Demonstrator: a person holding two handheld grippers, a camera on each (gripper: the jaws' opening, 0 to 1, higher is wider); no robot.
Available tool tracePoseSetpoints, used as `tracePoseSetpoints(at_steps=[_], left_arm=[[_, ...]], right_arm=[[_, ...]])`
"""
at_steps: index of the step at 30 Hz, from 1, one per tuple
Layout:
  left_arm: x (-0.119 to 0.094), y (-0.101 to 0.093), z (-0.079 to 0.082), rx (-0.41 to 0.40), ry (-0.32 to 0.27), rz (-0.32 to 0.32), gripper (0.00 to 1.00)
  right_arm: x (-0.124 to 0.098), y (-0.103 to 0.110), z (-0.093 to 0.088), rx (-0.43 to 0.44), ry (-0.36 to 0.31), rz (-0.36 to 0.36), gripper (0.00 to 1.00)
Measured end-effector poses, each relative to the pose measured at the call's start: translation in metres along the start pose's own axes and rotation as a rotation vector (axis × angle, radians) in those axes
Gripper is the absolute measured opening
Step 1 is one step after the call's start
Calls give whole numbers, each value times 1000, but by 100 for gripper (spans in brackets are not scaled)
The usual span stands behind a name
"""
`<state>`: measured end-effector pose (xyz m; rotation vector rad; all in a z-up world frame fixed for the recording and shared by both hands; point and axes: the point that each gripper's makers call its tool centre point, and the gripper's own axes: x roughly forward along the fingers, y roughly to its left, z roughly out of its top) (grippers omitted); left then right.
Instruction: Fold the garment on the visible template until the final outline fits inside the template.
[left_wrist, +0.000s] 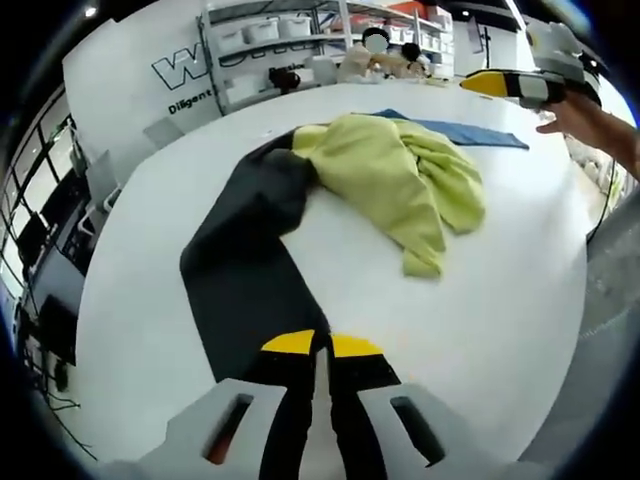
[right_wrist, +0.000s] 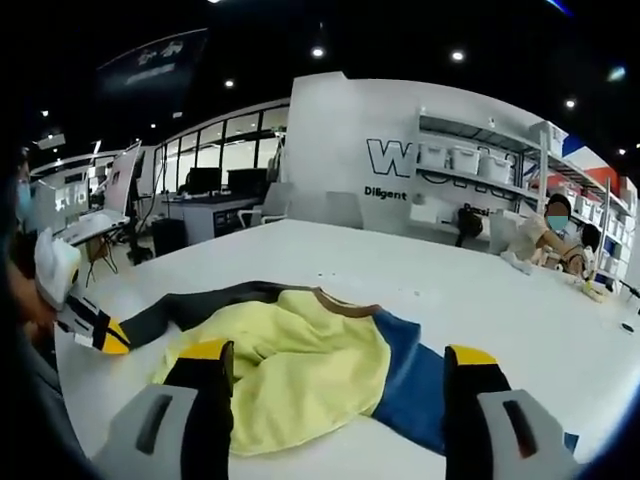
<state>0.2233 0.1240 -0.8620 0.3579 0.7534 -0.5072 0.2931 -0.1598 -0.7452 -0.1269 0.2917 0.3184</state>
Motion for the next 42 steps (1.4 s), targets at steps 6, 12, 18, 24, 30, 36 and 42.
tracePoseSetpoints(at_steps=[6,12,18,24,30,36,42], left_arm=[[-8,8,3,7,-30,11,0],[-12,19,-2,16,-28,27,0],[-19,31,-11,37,-14,43,0],[-26,64,-19,65,15,91,0],[-31,95,-24,72,34,140,0],[-31,119,-32,65,62,184,0],[-26,141,-37,59,82,222,0]], right_arm=[[0,0,0,-6,0,1,86],[0,0,1,-10,-1,-1,85],[-1,-2,1,-13,0,-5,85],[-1,-3,0,-20,4,-6,84],[0,-2,0,-23,8,-7,84],[-1,-3,-2,-28,14,-10,83],[-1,-5,-3,-31,21,-16,83]])
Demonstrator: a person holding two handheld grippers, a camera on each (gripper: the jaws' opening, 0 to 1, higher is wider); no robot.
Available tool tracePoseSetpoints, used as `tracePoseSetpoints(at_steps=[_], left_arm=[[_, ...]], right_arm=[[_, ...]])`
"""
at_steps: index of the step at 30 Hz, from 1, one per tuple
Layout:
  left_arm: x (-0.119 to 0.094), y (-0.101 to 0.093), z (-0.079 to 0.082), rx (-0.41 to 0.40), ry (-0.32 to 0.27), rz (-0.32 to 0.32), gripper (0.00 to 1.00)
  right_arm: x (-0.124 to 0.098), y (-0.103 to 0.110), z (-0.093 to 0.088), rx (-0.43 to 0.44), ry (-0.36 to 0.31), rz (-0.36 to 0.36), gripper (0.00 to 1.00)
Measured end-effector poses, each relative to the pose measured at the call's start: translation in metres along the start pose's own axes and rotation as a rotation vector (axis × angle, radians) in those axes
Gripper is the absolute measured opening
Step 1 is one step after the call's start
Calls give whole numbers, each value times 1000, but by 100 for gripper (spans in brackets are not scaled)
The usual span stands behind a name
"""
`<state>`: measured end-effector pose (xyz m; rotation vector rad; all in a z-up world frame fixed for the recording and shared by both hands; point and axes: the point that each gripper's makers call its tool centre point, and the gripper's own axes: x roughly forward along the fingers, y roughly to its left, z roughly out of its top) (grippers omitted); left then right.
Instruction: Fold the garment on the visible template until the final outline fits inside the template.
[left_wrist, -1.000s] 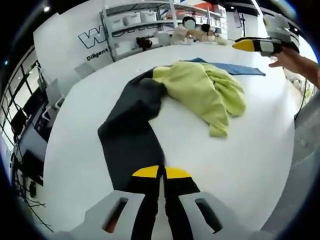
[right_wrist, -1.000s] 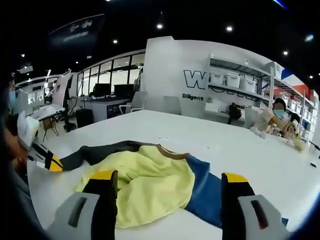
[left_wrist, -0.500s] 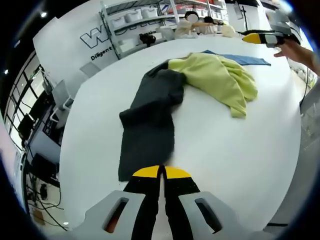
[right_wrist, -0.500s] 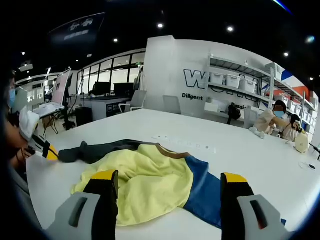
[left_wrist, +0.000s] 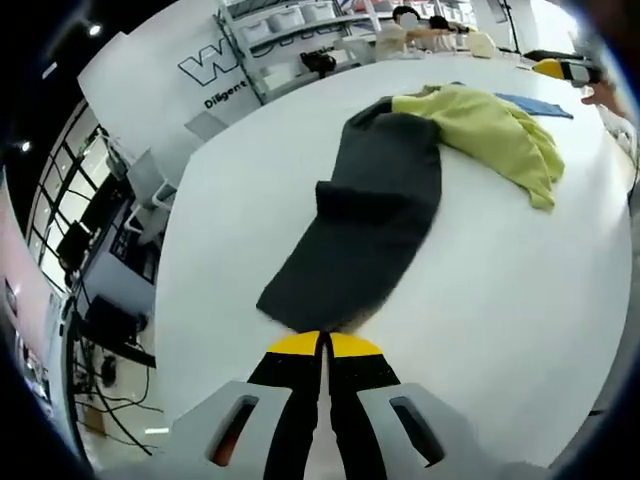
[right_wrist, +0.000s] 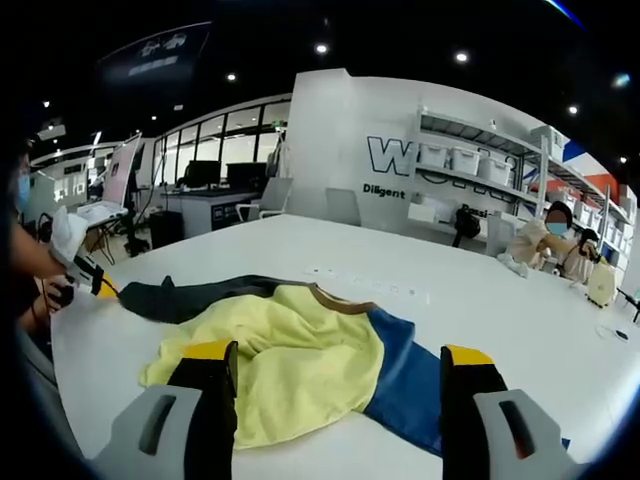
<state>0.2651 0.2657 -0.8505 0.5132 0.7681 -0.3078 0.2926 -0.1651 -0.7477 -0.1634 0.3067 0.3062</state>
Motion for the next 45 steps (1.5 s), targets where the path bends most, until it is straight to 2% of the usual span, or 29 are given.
tracePoseSetpoints(at_steps=[13,25,38,45], left_arm=[[12,39,-18,-74,53,90,0],[22,73,-21,-152,94,156,0],[37,101,-21,-175,117,195,0],[38,111,-23,-191,125,211,0]], right_arm=[[1,-3,-4,-5,13,-9,83],[-1,-9,-6,-3,16,-22,83],[-2,-18,-9,2,25,-45,83],[-3,-23,-11,4,28,-56,83]])
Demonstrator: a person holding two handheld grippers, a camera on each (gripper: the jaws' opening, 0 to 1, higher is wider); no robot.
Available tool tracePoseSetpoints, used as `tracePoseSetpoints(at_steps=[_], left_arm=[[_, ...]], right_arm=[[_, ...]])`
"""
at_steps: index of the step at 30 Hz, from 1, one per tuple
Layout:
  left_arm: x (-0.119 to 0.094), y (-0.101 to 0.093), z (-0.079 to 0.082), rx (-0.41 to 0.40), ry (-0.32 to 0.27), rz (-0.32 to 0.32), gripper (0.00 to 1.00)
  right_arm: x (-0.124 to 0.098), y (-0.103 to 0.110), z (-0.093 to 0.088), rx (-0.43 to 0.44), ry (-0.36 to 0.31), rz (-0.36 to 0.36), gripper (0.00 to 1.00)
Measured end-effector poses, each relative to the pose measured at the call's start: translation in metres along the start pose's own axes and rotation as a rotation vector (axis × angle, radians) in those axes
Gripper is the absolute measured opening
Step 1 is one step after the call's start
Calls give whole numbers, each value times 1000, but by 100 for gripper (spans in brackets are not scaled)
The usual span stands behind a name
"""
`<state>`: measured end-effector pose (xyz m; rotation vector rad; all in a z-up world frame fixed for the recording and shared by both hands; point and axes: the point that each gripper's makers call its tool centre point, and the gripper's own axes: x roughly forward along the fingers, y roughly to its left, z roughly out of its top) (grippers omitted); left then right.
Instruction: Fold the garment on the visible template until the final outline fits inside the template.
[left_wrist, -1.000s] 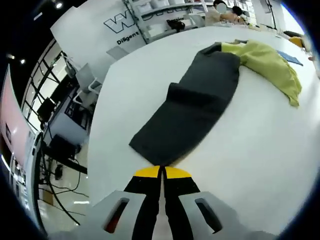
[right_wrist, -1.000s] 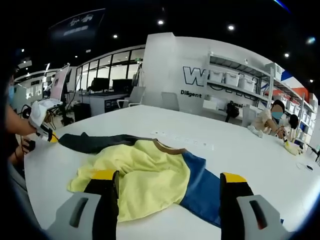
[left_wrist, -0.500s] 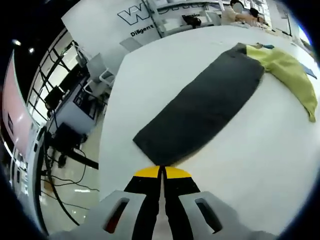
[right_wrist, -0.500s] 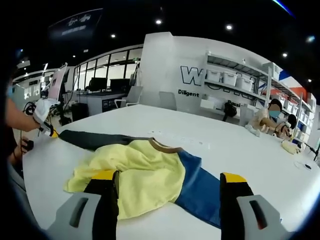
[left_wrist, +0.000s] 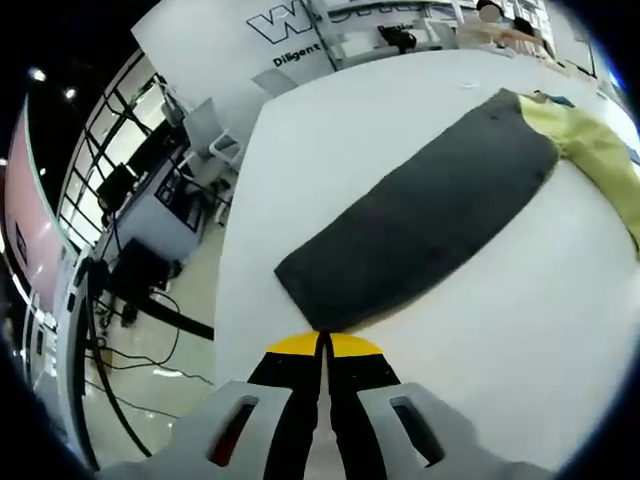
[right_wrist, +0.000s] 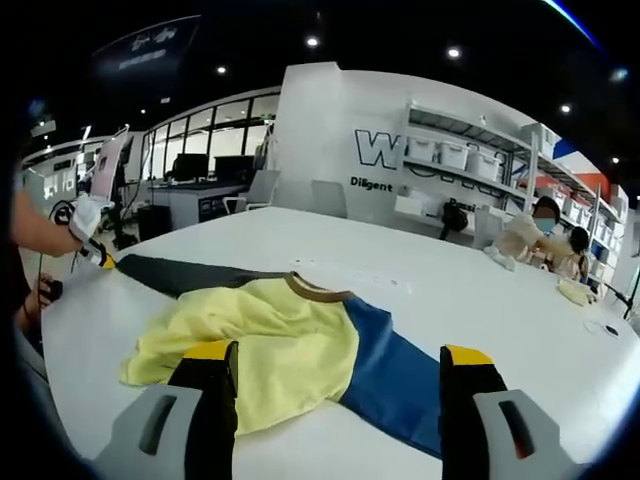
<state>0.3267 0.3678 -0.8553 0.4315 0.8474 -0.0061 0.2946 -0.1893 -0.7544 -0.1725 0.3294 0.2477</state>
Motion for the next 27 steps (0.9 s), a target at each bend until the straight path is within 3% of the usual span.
tracePoseSetpoints(at_steps=[13,20,24,27], left_arm=[[-13,-6,1,6,6,10,1],[-20,-2,1,-8,-10,28,18],[-23,3,6,-42,-34,48,34],[-29,1,14,-64,-72,37,36]], right_arm=[[-1,-2,-2,-7,8,-6,82],[0,1,-2,-11,9,1,82],[0,4,-1,-16,7,6,82],[1,4,-1,-16,7,9,82]])
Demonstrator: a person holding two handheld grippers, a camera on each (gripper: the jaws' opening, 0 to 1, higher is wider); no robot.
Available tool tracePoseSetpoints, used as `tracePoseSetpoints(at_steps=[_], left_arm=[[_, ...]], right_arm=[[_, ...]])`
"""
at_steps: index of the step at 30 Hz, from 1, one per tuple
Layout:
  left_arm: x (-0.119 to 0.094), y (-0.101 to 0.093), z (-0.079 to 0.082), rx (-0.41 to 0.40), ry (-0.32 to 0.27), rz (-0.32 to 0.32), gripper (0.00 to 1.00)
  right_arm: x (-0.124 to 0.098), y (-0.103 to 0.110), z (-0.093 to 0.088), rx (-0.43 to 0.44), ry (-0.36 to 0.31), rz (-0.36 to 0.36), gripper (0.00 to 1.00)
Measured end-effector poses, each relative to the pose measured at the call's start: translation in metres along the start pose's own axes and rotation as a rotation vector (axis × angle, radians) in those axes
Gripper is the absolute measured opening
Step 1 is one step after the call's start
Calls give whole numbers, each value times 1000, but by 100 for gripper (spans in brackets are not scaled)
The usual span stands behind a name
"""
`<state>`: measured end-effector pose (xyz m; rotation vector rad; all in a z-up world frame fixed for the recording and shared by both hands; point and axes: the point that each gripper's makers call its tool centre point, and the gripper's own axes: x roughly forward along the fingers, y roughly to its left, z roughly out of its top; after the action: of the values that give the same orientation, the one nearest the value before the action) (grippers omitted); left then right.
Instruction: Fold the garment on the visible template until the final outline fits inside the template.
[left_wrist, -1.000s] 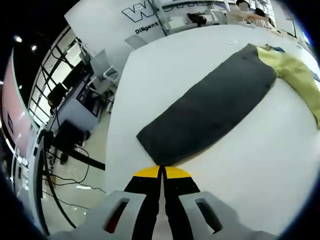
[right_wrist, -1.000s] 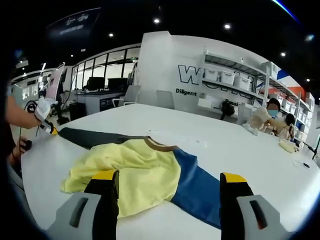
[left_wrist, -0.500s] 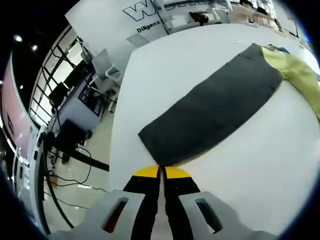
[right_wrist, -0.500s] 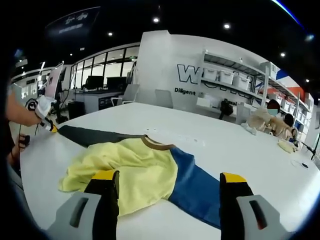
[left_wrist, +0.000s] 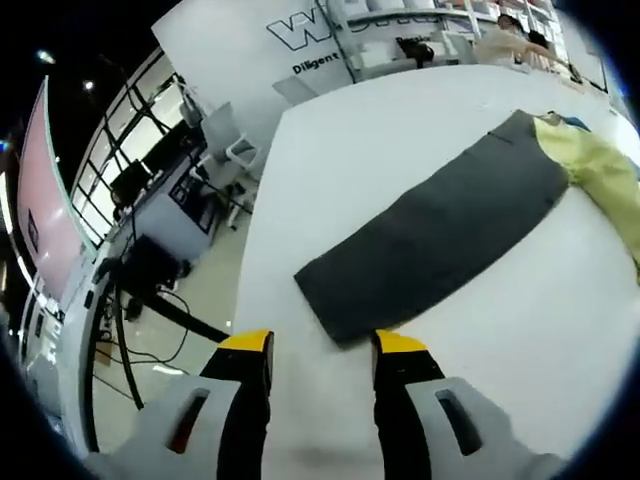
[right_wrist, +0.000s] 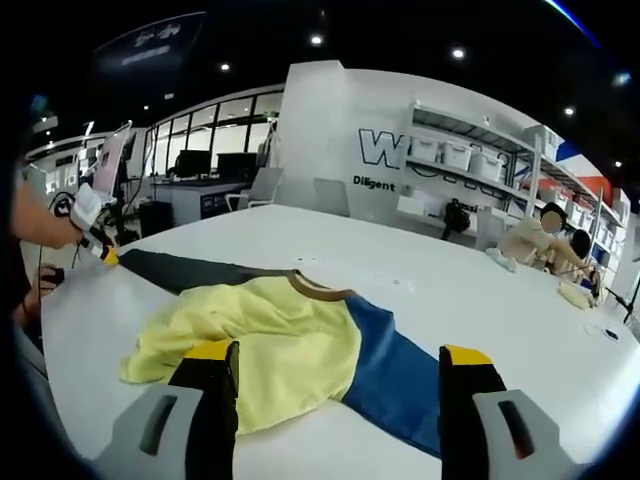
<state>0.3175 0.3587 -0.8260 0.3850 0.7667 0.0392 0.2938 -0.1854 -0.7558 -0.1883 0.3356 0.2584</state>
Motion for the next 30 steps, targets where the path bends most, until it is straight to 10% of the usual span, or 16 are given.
tracePoseSetpoints(at_steps=[11,30], left_arm=[[-42,-56,52,17,-205,-133,36],[-75,-166,81,81,-307,-327,34]], right_arm=[[0,4,3,-4,-6,8,82],[-3,10,9,-16,-19,22,81]])
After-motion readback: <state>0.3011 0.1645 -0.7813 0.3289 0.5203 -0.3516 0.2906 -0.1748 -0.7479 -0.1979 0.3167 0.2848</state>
